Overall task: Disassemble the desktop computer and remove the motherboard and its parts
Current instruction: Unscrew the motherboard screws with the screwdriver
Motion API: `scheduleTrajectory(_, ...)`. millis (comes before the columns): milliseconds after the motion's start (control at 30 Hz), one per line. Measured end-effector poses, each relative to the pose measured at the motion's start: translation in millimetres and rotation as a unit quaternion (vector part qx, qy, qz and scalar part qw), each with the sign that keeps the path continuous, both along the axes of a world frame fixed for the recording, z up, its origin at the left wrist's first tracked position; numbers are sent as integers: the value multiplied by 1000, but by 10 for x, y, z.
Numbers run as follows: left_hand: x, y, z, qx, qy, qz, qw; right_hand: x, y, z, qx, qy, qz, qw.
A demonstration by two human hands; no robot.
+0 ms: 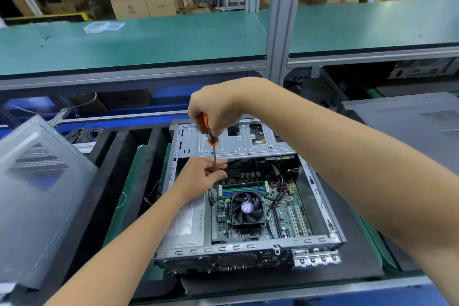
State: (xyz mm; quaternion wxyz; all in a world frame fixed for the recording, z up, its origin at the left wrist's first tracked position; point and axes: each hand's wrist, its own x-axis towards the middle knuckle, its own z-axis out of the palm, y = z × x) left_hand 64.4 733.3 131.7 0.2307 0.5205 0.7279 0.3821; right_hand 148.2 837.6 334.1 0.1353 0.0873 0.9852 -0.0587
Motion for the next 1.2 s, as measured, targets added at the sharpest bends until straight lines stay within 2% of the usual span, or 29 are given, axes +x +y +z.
scheduleTrajectory(100,-12,12,28,-8,-33,-12,999,-14,18,-25,-15,16,-3,1000)
scheduleTrajectory(233,-30,21,14,-9,-19,14,1000,-27,55,-83,-58,94,-63,992)
scheduleTrajectory(400,-65,44,-20,6,2,39,999,-42,26,-108,-7,119,-116,986)
scheduleTrajectory(500,-74,50,-51,14,20,49,999,-75,-9,-104,-12,113,-122,986)
scheduleTrajectory(667,-96,57,-78,31,30,60,997,-76,2,-54,-59,95,-117,987)
scheduleTrajectory(867,-118,58,-93,41,50,66,996,-88,23,-92,-53,106,-122,985)
scheduleTrajectory(1067,-63,32,-48,25,12,6,1000,-68,62,-68,7,54,-48,997)
scheduleTrajectory(1200,-81,46,-45,-7,36,3,999,-66,71,-68,-17,51,-20,998)
